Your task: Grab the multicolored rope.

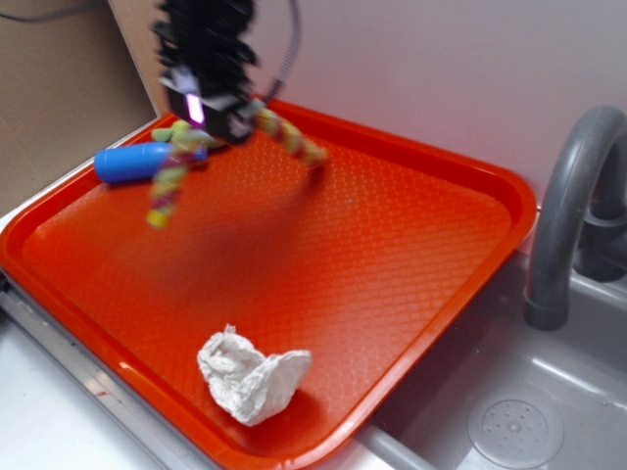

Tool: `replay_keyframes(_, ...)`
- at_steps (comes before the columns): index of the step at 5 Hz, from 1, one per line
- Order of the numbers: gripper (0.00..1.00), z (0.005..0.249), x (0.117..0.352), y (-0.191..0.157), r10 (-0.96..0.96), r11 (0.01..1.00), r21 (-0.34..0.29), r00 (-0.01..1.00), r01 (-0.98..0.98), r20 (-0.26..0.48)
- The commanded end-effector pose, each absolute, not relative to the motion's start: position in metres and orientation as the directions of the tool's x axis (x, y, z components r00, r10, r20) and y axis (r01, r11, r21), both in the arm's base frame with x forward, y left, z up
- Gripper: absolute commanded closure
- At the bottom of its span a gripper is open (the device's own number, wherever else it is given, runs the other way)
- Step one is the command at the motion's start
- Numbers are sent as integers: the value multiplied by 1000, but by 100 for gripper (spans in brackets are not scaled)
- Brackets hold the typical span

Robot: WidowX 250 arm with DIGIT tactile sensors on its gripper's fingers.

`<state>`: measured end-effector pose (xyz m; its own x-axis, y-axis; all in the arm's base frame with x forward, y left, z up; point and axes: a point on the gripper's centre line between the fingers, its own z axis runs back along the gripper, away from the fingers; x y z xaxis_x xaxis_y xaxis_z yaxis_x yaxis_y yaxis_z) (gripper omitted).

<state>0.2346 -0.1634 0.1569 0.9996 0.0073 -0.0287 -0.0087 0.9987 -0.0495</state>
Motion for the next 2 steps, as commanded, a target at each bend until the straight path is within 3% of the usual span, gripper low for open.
replay_keyframes(1,100,244,173,-113,169,985,-67,955,-158,244)
replay_keyframes(2,100,241,181,-119,115,991,-102,957,-91,266)
